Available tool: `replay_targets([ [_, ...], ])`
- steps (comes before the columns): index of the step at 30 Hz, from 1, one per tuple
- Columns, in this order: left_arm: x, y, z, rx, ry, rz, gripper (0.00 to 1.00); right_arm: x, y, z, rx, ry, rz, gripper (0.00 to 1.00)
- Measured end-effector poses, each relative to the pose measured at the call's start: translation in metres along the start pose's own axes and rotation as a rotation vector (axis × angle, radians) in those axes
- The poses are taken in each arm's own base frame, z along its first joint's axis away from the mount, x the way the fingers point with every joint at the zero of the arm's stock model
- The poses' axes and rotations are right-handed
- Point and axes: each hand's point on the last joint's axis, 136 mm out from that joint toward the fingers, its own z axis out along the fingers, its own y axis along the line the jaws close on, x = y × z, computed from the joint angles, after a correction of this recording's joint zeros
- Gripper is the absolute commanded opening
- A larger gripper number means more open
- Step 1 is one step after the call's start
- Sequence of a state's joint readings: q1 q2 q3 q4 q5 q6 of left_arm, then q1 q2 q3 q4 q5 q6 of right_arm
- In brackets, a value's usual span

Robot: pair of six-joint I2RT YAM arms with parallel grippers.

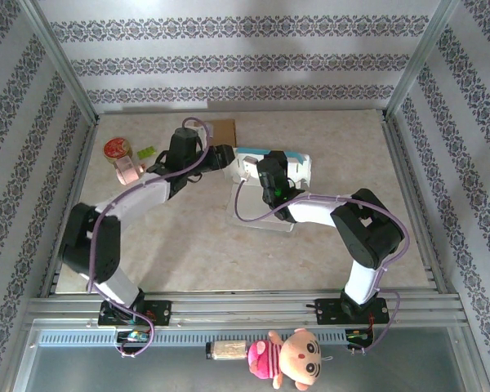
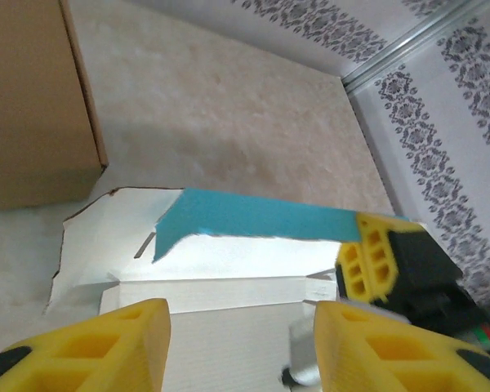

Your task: Fold the paper box

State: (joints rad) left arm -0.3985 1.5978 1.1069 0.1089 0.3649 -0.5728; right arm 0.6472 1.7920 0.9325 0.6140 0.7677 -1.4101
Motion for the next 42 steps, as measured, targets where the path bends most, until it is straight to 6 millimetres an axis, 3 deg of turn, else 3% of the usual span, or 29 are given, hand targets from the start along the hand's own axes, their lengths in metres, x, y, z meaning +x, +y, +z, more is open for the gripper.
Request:
replay_targets([
  [4, 0.034, -0.004, -0.001, 0.005, 0.023, 0.124, 0.47, 0.002, 0.001, 0.001, -0.005, 0.003, 0.007, 0.07],
  [7, 0.077, 0.023, 0.018, -0.045, 0.130, 0.139, 0.47, 0.002, 0.002, 0.001, -0.007, 0.004, 0.015, 0.07],
  [12, 0.114, 0.062, 0.047, -0.127, 0.234, 0.146, 0.48, 0.006, 0.006, 0.000, -0.017, 0.010, 0.014, 0.07],
  [23, 0.090, 0.066, 0.091, -0.146, 0.201, 0.208, 0.51, 0.010, 0.005, -0.003, -0.021, 0.012, 0.028, 0.08],
  [30, 0.099, 0.077, 0.101, -0.164, 0.224, 0.205, 0.51, 0.011, 0.009, -0.004, -0.030, 0.014, 0.020, 0.08],
  [36, 0.098, 0.071, 0.102, -0.122, 0.233, 0.189, 0.33, 0.012, 0.009, -0.004, -0.032, 0.017, 0.018, 0.08],
  [42, 0.096, 0.049, 0.104, -0.008, 0.232, 0.156, 0.31, 0.012, 0.009, -0.004, -0.032, 0.017, 0.022, 0.08],
])
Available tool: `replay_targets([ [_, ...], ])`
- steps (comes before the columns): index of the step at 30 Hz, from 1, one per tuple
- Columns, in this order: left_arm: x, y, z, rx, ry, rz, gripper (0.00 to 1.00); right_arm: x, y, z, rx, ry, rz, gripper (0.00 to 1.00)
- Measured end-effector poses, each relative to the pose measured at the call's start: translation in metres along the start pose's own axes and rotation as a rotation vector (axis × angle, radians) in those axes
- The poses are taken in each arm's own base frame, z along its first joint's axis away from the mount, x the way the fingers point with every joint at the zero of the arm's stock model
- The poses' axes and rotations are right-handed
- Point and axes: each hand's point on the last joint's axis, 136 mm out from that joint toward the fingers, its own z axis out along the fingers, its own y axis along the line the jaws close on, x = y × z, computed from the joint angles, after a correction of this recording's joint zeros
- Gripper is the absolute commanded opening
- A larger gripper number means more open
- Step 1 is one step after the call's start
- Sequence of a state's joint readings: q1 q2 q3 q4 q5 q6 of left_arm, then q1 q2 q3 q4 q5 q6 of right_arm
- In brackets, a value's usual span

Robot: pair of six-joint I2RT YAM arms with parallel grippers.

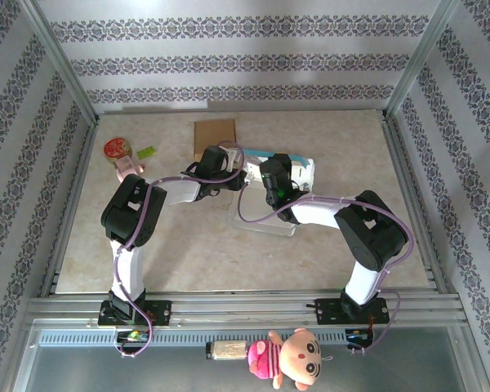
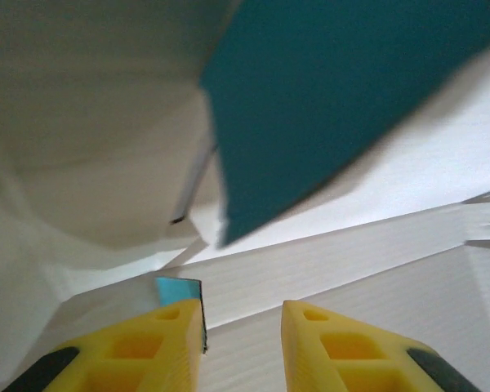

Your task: Fold the paper box

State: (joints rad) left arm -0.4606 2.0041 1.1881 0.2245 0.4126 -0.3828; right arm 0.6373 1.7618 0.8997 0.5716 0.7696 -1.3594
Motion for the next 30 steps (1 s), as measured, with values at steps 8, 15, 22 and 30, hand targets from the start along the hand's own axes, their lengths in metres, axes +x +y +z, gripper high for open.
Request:
replay_targets([
  [8, -0.003, -0.012, -0.001, 0.076, -0.020, -0.032, 0.44, 0.000, 0.000, 0.000, 0.000, 0.000, 0.003, 0.08],
  [15, -0.032, 0.019, -0.058, -0.045, -0.117, -0.010, 0.50, 0.002, 0.000, -0.002, -0.003, 0.001, 0.002, 0.08],
  [22, -0.109, 0.037, -0.121, -0.135, -0.258, 0.161, 0.54, 0.003, -0.001, -0.003, -0.002, 0.001, 0.016, 0.08],
  [30, -0.099, 0.035, -0.082, 0.048, -0.065, 0.253, 0.55, 0.004, -0.001, -0.004, -0.005, 0.001, 0.017, 0.08],
])
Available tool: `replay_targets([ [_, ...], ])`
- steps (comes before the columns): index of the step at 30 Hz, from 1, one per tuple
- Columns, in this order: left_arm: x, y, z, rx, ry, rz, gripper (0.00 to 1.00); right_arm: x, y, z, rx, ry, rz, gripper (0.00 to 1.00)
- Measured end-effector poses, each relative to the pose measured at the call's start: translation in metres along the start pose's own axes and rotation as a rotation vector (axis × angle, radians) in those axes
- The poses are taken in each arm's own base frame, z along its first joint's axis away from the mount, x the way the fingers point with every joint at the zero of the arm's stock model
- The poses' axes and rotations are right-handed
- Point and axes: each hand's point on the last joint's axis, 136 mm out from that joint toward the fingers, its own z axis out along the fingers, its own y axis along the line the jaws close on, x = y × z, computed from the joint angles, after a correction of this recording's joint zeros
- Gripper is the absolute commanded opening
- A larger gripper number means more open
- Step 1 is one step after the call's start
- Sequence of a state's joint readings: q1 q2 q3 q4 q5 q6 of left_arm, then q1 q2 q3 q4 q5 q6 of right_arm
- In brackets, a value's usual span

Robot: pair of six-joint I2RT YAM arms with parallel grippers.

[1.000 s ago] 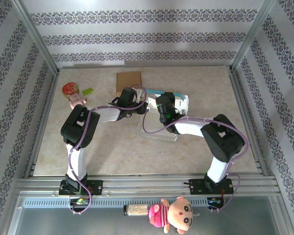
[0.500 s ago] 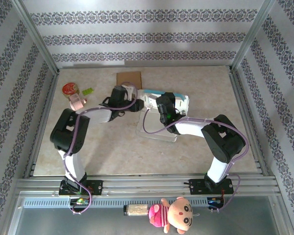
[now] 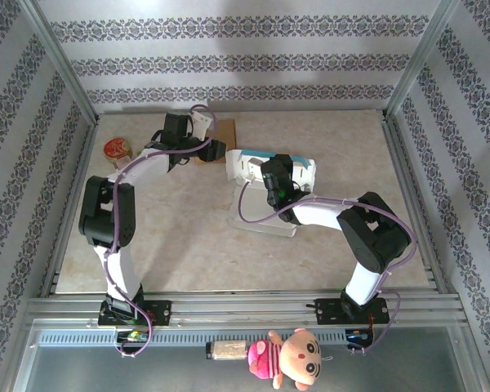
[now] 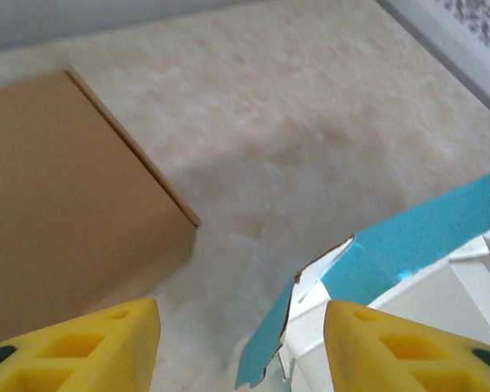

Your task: Fold the paper box

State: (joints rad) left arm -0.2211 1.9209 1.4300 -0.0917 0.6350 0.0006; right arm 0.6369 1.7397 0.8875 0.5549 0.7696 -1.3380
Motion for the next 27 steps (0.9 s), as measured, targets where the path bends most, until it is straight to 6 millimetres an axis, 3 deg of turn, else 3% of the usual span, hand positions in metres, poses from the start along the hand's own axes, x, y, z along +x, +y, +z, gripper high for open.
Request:
replay_targets([
  [4, 0.014, -0.005, 0.016, 0.097, 0.060, -0.014, 0.54, 0.000, -0.001, -0.001, 0.001, 0.000, 0.001, 0.08],
  [11, 0.018, -0.009, 0.032, 0.182, 0.081, -0.025, 0.38, 0.000, -0.001, -0.001, 0.000, 0.000, 0.000, 0.08],
  [16, 0.024, -0.009, 0.038, 0.203, 0.104, -0.019, 0.19, 0.000, -0.001, -0.001, 0.000, 0.000, 0.001, 0.09],
  [20, 0.029, -0.010, 0.037, 0.210, 0.122, 0.004, 0.15, 0.000, -0.001, -0.001, -0.002, 0.000, 0.001, 0.12],
  [22, 0.030, -0.012, 0.038, 0.213, 0.124, 0.027, 0.12, 0.000, 0.000, -0.002, -0.008, 0.000, 0.005, 0.27],
  [24, 0.031, -0.013, 0.038, 0.214, 0.122, 0.063, 0.06, -0.001, 0.003, -0.009, -0.034, -0.003, 0.019, 0.55],
  [27, 0.031, -0.014, 0.040, 0.212, 0.119, 0.122, 0.01, -0.005, 0.000, -0.029, -0.128, -0.027, 0.085, 0.72],
])
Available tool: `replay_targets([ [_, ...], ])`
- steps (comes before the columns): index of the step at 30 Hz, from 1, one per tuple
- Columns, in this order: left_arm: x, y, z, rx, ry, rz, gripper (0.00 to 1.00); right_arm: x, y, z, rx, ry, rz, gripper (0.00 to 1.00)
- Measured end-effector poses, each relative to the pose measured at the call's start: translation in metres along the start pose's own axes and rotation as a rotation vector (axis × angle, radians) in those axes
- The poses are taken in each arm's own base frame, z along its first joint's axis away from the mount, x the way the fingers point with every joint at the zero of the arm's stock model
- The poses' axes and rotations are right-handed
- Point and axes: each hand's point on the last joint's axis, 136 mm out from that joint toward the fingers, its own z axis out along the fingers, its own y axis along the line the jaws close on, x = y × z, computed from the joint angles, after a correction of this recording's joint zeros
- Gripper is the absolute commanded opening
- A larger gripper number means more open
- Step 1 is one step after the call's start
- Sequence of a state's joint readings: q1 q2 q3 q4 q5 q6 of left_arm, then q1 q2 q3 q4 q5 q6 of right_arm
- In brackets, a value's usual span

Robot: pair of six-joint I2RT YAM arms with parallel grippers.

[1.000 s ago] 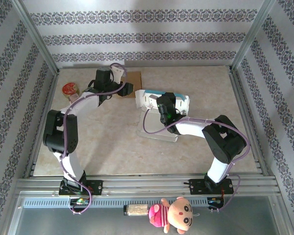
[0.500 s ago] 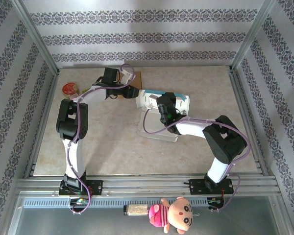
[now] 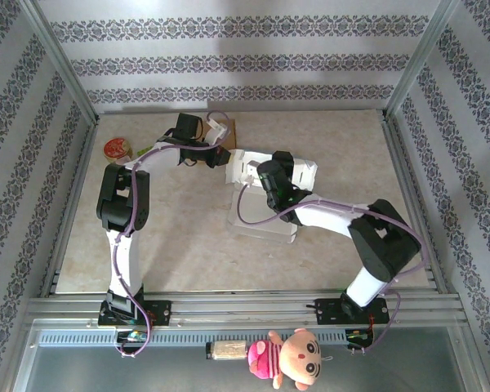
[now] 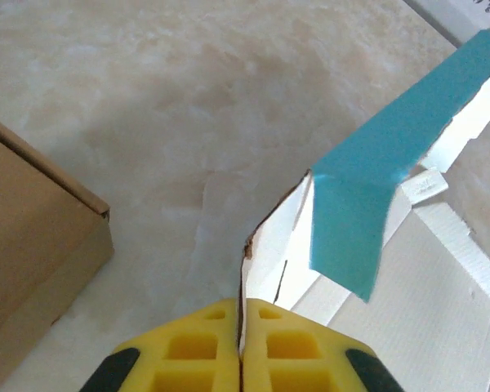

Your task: Fold the paper box

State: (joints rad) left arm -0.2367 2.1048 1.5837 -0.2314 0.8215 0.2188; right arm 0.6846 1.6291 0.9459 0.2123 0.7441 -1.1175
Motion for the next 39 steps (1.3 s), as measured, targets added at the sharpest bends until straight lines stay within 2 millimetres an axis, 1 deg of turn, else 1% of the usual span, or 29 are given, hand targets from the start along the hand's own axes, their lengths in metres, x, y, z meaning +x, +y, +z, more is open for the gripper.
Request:
replay_targets([
  [1, 0.000, -0.001, 0.001, -0.001, 0.001, 0.020, 0.00, -0.004, -0.005, -0.008, -0.046, -0.020, 0.050, 0.76],
  [2, -0.001, -0.001, 0.002, -0.004, -0.001, 0.048, 0.00, -0.010, -0.014, -0.018, -0.097, -0.052, 0.120, 0.84],
  [4, -0.002, -0.003, 0.003, -0.008, -0.007, 0.098, 0.00, -0.022, -0.043, -0.041, -0.197, -0.143, 0.310, 0.90],
  [5, -0.002, -0.005, 0.004, -0.006, -0.011, 0.128, 0.00, -0.023, -0.060, -0.052, -0.244, -0.186, 0.405, 0.92],
  [6, -0.002, -0.007, 0.004, -0.004, -0.013, 0.153, 0.00, -0.020, -0.079, -0.064, -0.296, -0.225, 0.525, 0.92],
  [7, -0.002, -0.011, 0.005, -0.002, -0.015, 0.181, 0.00, -0.016, -0.093, -0.071, -0.337, -0.251, 0.611, 0.92],
  [9, -0.003, -0.019, 0.005, 0.006, -0.022, 0.245, 0.00, -0.003, -0.124, -0.081, -0.443, -0.295, 0.822, 0.92],
  [11, -0.005, -0.027, 0.006, 0.011, -0.033, 0.300, 0.00, 0.008, -0.137, -0.081, -0.557, -0.309, 0.968, 0.92],
  [12, -0.006, -0.030, 0.006, 0.014, -0.040, 0.323, 0.00, 0.013, -0.139, -0.076, -0.624, -0.303, 1.035, 0.91],
  [13, -0.008, -0.033, 0.006, 0.017, -0.046, 0.342, 0.00, 0.017, -0.138, -0.071, -0.677, -0.291, 1.079, 0.91],
  [14, -0.010, -0.037, 0.007, 0.019, -0.052, 0.361, 0.00, 0.020, -0.131, -0.062, -0.749, -0.272, 1.128, 0.90],
  [16, -0.013, -0.040, 0.007, 0.019, -0.065, 0.392, 0.00, 0.024, -0.112, -0.044, -0.880, -0.219, 1.207, 0.89],
  [18, -0.014, -0.042, 0.006, 0.016, -0.078, 0.409, 0.00, 0.028, -0.082, -0.026, -1.024, -0.146, 1.274, 0.89],
  [20, -0.014, -0.044, 0.004, 0.012, -0.088, 0.418, 0.00, 0.030, -0.057, -0.016, -1.132, -0.092, 1.310, 0.92],
  [22, -0.014, -0.046, 0.002, 0.010, -0.095, 0.425, 0.00, 0.028, -0.035, -0.019, -1.226, -0.059, 1.322, 0.95],
  [24, -0.016, -0.047, 0.001, 0.012, -0.104, 0.432, 0.00, 0.025, -0.018, -0.028, -1.302, -0.047, 1.315, 0.96],
  [26, -0.017, -0.048, 0.000, 0.015, -0.110, 0.437, 0.00, 0.023, -0.010, -0.033, -1.337, -0.057, 1.302, 0.96],
  [28, -0.019, -0.050, 0.000, 0.026, -0.118, 0.441, 0.00, 0.020, -0.005, -0.037, -1.358, -0.074, 1.275, 0.93],
  [31, -0.021, -0.052, 0.000, 0.035, -0.130, 0.450, 0.00, 0.015, -0.002, -0.041, -1.371, -0.108, 1.233, 0.84],
  [32, -0.022, -0.052, 0.000, 0.038, -0.133, 0.452, 0.00, 0.014, -0.002, -0.042, -1.373, -0.120, 1.224, 0.79],
  [35, -0.022, -0.054, 0.000, 0.044, -0.137, 0.454, 0.00, 0.011, -0.001, -0.044, -1.380, -0.148, 1.193, 0.60],
  [39, -0.023, -0.054, -0.001, 0.043, -0.141, 0.458, 0.00, 0.008, 0.007, -0.042, -1.387, -0.146, 1.163, 0.49],
])
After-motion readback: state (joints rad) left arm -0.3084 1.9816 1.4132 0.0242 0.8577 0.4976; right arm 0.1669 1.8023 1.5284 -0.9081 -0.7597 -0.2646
